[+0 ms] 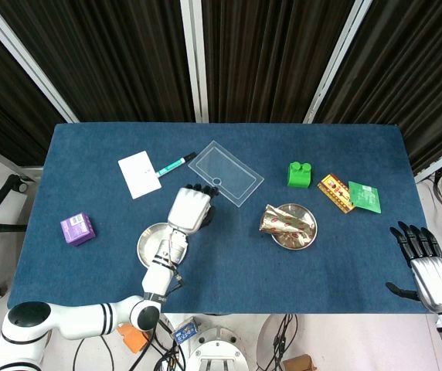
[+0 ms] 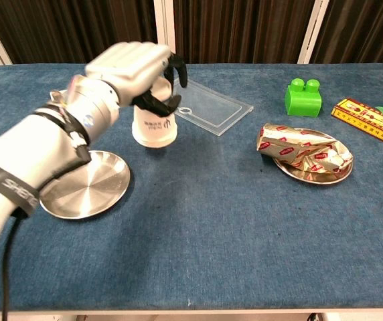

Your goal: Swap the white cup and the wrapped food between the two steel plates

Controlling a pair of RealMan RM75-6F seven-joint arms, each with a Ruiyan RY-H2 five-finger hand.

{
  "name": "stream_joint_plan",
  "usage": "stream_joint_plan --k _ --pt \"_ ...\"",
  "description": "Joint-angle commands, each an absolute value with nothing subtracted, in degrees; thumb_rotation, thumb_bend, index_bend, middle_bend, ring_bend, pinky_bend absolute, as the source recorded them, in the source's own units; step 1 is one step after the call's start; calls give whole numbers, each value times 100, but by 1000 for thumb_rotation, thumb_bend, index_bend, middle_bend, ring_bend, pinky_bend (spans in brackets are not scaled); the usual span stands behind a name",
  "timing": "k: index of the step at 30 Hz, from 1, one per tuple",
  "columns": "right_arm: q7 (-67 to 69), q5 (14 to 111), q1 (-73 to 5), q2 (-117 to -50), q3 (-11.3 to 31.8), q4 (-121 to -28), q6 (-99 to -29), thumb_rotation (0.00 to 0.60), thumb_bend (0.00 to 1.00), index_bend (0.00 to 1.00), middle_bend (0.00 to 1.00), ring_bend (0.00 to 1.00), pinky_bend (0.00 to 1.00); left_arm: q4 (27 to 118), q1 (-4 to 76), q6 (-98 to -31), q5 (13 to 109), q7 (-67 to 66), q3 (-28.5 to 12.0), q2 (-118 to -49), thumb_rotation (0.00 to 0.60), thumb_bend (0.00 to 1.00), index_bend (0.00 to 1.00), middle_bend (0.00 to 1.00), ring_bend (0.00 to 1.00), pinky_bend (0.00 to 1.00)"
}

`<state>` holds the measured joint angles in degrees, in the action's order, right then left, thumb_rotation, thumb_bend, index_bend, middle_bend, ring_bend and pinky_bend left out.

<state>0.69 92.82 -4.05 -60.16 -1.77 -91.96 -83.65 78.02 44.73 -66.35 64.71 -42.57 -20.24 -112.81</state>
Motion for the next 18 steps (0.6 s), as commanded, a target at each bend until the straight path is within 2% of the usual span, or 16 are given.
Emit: stream_joint_plan --k 1,4,7,10,14,18 --pt "71 9305 -407 -6010 -188 -9199 -8363 600 182 0 0 0 0 7496 4659 -6591 6349 -4321 -1995 -11571 600 362 374 433 412 472" --pt "93 9347 -399 -6000 -199 -9199 -8391 600 182 0 0 0 0 7451 4716 -6551 6284 -4317 -1973 -11655 600 246 324 357 350 409" --pt "122 9357 -396 -5997 -206 -9185 -8391 600 182 0 0 0 0 7554 4726 -6436 6190 -4346 -1903 -11584 600 133 190 257 257 363" --pt "125 9368 -414 -6003 -214 -9175 -8355 600 182 0 0 0 0 7723 4719 -6473 6264 -4327 -1828 -11487 600 70 107 199 197 336" --pt "137 9414 -444 -6041 -216 -9145 -8333 600 182 0 0 0 0 8344 4572 -6674 6525 -4302 -1626 -11123 600 33 91 189 187 336" --pt "17 9379 -492 -6135 -207 -9103 -8223 600 182 0 0 0 0 9545 4283 -7028 6826 -4385 -1455 -10370 600 8 84 189 177 329"
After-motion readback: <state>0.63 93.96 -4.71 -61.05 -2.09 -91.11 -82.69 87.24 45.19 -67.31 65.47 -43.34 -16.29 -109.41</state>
